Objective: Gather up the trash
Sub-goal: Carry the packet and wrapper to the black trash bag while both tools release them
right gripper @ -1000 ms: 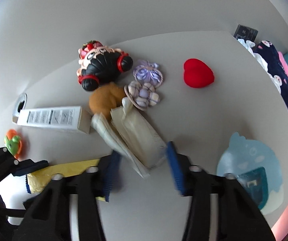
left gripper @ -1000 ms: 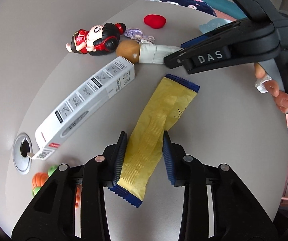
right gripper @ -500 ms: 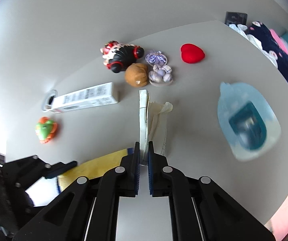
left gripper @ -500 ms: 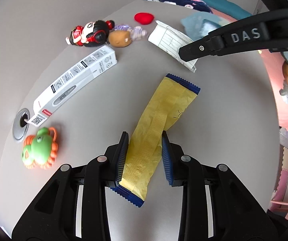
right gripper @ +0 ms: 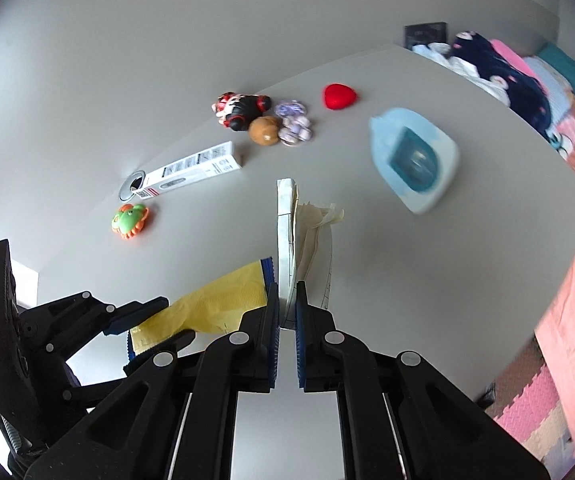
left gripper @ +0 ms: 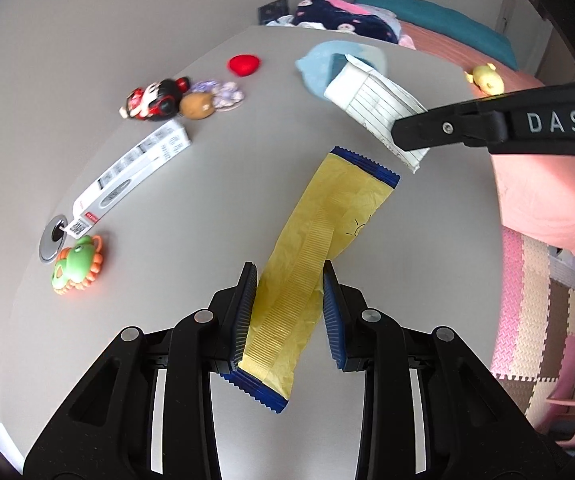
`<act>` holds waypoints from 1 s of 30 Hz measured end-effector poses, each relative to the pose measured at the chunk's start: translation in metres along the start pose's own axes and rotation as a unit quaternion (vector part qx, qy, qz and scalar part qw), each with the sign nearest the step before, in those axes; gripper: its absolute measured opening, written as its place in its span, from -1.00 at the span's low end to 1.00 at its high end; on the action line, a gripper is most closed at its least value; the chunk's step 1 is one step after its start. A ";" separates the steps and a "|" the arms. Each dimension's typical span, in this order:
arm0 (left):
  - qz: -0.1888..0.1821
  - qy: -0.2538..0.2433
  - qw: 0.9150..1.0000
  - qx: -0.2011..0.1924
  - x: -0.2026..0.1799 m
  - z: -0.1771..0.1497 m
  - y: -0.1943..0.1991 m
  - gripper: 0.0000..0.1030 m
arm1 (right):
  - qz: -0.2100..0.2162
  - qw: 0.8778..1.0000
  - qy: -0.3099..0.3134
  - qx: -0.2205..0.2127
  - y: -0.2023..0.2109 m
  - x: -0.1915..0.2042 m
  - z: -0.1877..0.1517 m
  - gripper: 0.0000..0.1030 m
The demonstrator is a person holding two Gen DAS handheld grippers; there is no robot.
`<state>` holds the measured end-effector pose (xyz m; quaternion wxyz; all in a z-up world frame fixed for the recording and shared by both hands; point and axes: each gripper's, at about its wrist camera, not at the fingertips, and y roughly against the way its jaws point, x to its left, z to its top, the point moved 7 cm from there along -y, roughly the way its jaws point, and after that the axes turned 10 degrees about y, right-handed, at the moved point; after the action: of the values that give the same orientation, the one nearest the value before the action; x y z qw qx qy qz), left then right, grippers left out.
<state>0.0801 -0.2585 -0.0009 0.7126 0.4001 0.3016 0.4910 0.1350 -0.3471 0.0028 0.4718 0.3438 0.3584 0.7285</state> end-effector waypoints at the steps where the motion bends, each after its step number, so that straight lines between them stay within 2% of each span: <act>1: 0.000 -0.003 1.000 0.000 -0.007 0.002 -0.002 -0.38 | 0.000 1.000 -0.003 -0.002 0.005 -0.004 -0.005 -0.85; 10: -0.025 -0.050 0.998 -0.007 -0.093 0.000 0.003 -0.38 | -0.036 0.998 -0.047 -0.025 0.052 -0.060 -0.060 -0.85; 18: -0.056 -0.093 0.994 0.003 -0.166 -0.004 -0.004 -0.38 | -0.070 0.991 -0.109 -0.036 0.089 -0.121 -0.121 -0.85; 30: -0.078 -0.158 0.984 0.041 -0.257 -0.028 -0.036 -0.37 | -0.090 0.973 -0.212 -0.019 0.100 -0.199 -0.221 -0.85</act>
<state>-0.0123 -0.4998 -0.0365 0.7700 0.4771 0.2357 0.3520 -0.0312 -0.6065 -0.0568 0.6075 0.4478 0.2654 0.5999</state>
